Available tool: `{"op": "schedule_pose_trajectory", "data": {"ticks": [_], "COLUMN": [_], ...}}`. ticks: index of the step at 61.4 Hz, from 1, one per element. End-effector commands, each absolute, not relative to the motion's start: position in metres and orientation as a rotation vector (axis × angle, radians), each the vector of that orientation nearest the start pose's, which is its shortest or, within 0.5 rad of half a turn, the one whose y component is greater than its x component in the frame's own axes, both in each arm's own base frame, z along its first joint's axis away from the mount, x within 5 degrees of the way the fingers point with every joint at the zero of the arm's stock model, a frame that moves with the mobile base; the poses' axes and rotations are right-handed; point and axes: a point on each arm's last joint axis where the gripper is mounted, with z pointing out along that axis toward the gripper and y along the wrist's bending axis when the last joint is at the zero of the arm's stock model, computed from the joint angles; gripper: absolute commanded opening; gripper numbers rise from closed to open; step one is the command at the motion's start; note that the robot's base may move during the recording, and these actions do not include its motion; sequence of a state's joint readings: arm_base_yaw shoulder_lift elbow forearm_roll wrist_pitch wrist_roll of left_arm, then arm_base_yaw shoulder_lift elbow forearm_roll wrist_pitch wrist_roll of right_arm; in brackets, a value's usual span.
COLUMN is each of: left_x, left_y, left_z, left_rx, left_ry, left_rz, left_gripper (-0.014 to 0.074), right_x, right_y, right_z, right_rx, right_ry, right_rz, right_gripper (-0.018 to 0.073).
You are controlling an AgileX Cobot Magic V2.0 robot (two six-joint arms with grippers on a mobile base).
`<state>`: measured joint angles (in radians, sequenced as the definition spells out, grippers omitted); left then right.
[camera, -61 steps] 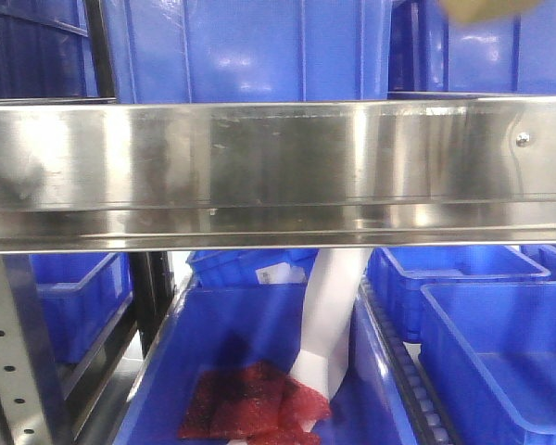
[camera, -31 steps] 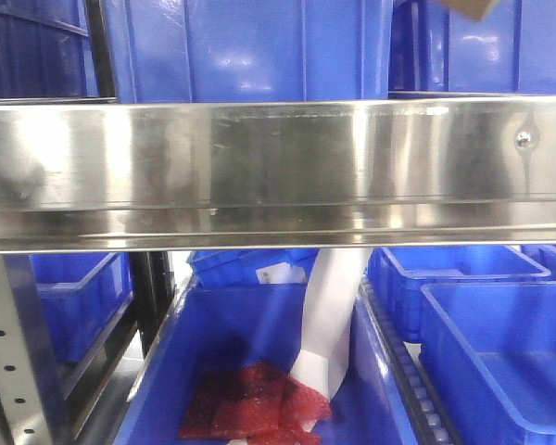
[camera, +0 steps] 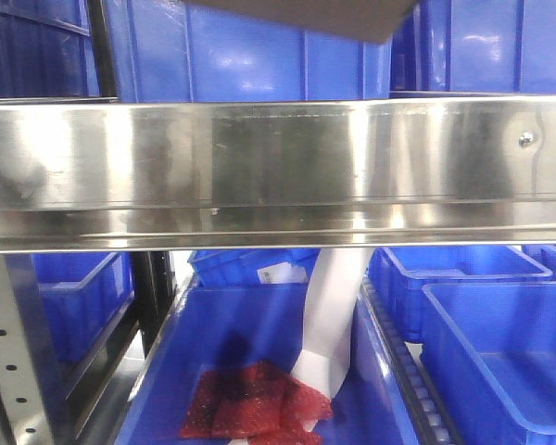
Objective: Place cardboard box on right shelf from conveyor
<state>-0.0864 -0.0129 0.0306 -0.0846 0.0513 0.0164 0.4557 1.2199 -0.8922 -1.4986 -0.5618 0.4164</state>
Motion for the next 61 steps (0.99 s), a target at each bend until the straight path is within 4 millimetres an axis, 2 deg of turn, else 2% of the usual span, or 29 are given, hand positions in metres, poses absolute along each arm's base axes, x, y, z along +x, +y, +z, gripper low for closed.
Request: {"op": "schedule_pose_trajectory", "data": {"ticks": [1, 14, 35, 61], "left_x": [0.055, 0.055, 0.055, 0.055], "left_y": [-0.005, -0.005, -0.005, -0.005], "left_z": [0.209, 0.209, 0.209, 0.209], "left_rx": [0.006, 0.006, 0.006, 0.006], "left_ry": [1.448, 1.448, 1.448, 1.448], "left_rz": [-0.138, -0.138, -0.138, -0.138], "left_gripper": [-0.0119, -0.0119, -0.0119, -0.0119], "right_x": [0.216, 0.234, 0.268, 0.282], "right_y": [0.162, 0.168, 0.168, 0.170], "right_z": [0.363, 0.351, 0.350, 0.330], "right_rx": [-1.426, -1.446, -1.427, -1.451], "right_ry": [0.894, 0.939, 0.984, 1.043], "right_rz": [0.056, 0.072, 0.043, 0.064], "right_gripper": [0.0104, 0.0104, 0.0104, 0.0104]}}
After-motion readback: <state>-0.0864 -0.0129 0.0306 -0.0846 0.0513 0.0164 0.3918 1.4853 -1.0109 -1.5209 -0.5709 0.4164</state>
